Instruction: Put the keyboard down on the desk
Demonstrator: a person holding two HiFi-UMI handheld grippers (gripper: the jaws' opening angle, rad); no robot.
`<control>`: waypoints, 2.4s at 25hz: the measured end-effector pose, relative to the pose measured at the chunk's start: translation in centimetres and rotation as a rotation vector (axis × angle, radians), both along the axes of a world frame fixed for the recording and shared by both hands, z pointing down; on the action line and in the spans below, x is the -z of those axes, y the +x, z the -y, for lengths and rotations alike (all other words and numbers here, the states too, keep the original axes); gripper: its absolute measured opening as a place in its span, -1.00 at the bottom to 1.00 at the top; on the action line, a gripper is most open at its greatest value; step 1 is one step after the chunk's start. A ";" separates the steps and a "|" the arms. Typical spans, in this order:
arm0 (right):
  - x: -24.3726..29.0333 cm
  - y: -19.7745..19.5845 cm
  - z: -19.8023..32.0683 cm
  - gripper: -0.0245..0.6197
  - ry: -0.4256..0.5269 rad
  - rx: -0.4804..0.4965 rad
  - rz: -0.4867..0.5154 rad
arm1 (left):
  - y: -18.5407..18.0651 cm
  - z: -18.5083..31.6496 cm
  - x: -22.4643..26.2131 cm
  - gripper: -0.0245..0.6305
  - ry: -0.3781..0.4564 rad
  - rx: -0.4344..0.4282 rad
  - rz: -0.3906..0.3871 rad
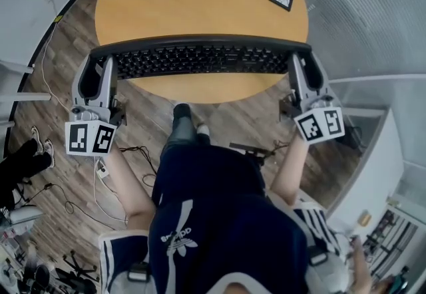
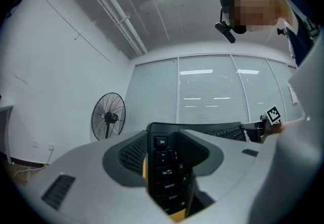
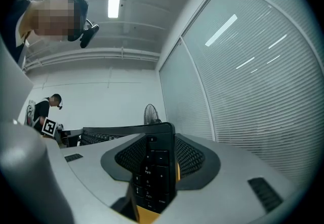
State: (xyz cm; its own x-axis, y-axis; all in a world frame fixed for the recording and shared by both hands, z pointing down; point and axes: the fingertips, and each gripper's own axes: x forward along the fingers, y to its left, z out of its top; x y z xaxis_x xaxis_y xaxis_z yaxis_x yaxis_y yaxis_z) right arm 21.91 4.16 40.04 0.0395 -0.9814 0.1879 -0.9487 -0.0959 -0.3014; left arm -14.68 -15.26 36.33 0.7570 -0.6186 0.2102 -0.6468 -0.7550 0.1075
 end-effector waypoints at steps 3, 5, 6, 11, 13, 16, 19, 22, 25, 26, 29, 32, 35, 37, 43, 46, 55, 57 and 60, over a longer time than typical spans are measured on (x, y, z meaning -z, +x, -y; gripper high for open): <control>1.2 1.2 -0.4 -0.43 0.012 -0.025 -0.024 | 1.6 0.5 0.7 -0.34 0.014 -0.025 -0.023; 2.8 1.3 -0.6 -0.43 0.041 -0.024 -0.077 | 1.6 0.2 0.9 -0.34 0.042 -0.028 -0.072; 3.6 1.0 -0.7 -0.43 0.062 -0.021 -0.109 | 1.2 -0.2 0.9 -0.34 0.061 -0.025 -0.101; 3.6 -1.6 -1.8 -0.43 0.132 -0.043 -0.162 | -1.2 -0.7 0.2 -0.34 0.125 -0.039 -0.156; 2.3 -1.5 -2.1 -0.43 0.134 -0.057 -0.151 | -0.9 -0.5 -0.6 -0.34 0.128 -0.053 -0.147; 1.5 -1.1 -2.2 -0.43 0.121 -0.076 -0.142 | -0.1 0.1 -1.4 -0.34 0.111 -0.073 -0.135; 2.5 -1.7 -1.8 -0.43 0.094 -0.085 -0.150 | -0.4 0.8 -1.2 -0.34 0.079 -0.083 -0.141; 3.9 -2.2 -1.5 -0.43 0.065 -0.090 -0.156 | -0.7 1.5 -0.5 -0.34 0.053 -0.090 -0.148; 4.3 -2.1 -1.1 -0.43 0.047 -0.095 -0.149 | -0.6 1.9 -0.2 -0.34 0.036 -0.092 -0.136; 4.1 -2.1 -1.1 -0.43 0.041 -0.095 -0.145 | -0.5 1.9 -0.3 -0.34 0.029 -0.092 -0.130; 3.6 -2.0 -1.0 -0.43 0.026 -0.093 -0.136 | -0.3 1.9 -0.9 -0.34 0.017 -0.086 -0.119; 2.8 -1.9 -1.5 -0.43 0.024 -0.099 -0.117 | -0.4 1.6 -1.5 -0.34 0.013 -0.073 -0.116; 2.8 -2.1 -1.3 -0.43 0.017 -0.083 -0.129 | -0.7 1.3 -1.7 -0.34 -0.004 -0.069 -0.110; 2.8 -1.9 -1.2 -0.43 0.019 -0.083 -0.118 | -0.8 1.3 -1.7 -0.34 -0.013 -0.065 -0.105; 1.6 -1.3 -0.9 -0.43 0.000 -0.072 -0.091 | -0.6 1.1 -2.6 -0.34 -0.043 -0.052 -0.077; 1.0 -1.5 -0.6 -0.43 -0.018 -0.055 -0.093 | -0.8 1.0 -3.1 -0.34 -0.053 -0.043 -0.063; 0.0 -1.2 -0.5 -0.43 -0.042 -0.042 -0.077 | -0.6 0.8 -4.2 -0.34 -0.079 -0.037 -0.034; -0.7 -1.0 -0.6 -0.43 -0.053 -0.045 -0.060 | -0.6 0.8 -4.6 -0.34 -0.095 -0.036 -0.024; -2.0 -0.7 -0.9 -0.43 -0.077 -0.060 -0.034 | -0.3 0.8 -5.8 -0.34 -0.118 -0.044 -0.009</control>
State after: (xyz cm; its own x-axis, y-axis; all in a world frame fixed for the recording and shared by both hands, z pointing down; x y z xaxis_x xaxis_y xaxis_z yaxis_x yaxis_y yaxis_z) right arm 21.20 5.08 42.05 0.1056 -0.9598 0.2599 -0.9500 -0.1746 -0.2589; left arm -14.94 -16.05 42.13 0.7848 -0.5564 0.2729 -0.6123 -0.7642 0.2027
